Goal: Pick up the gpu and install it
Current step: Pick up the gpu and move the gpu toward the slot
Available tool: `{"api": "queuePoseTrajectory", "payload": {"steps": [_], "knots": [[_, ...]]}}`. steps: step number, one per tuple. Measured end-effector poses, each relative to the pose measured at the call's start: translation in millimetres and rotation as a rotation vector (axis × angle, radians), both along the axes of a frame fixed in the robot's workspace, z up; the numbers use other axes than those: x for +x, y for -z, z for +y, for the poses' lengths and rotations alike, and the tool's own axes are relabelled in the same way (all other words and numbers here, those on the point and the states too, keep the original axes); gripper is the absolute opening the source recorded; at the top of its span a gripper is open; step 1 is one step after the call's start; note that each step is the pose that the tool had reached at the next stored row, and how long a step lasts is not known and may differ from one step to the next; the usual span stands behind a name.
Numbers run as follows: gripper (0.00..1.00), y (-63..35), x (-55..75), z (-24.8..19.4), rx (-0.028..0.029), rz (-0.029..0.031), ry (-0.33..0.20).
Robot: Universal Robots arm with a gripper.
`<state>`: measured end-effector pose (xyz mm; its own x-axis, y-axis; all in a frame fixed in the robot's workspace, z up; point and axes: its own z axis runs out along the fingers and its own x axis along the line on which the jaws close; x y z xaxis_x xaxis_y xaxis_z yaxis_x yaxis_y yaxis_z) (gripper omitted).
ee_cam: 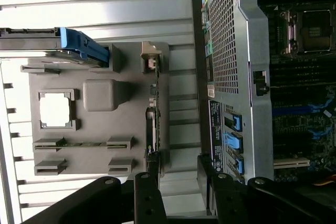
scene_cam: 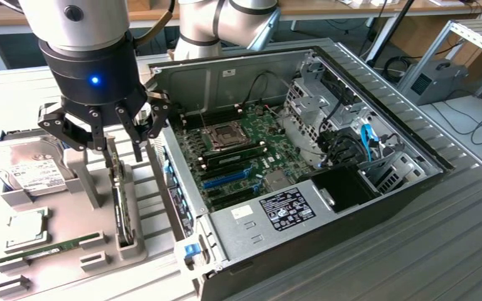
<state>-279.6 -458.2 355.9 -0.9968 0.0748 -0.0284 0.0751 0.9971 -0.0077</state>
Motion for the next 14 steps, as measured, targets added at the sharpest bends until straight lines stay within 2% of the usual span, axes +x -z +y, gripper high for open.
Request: {"api": "queuePoseTrajectory", "payload": {"steps": [14], "knots": [[0.42,3.6,-0.6,0.0,-0.0002,0.0001,0.0]]}}
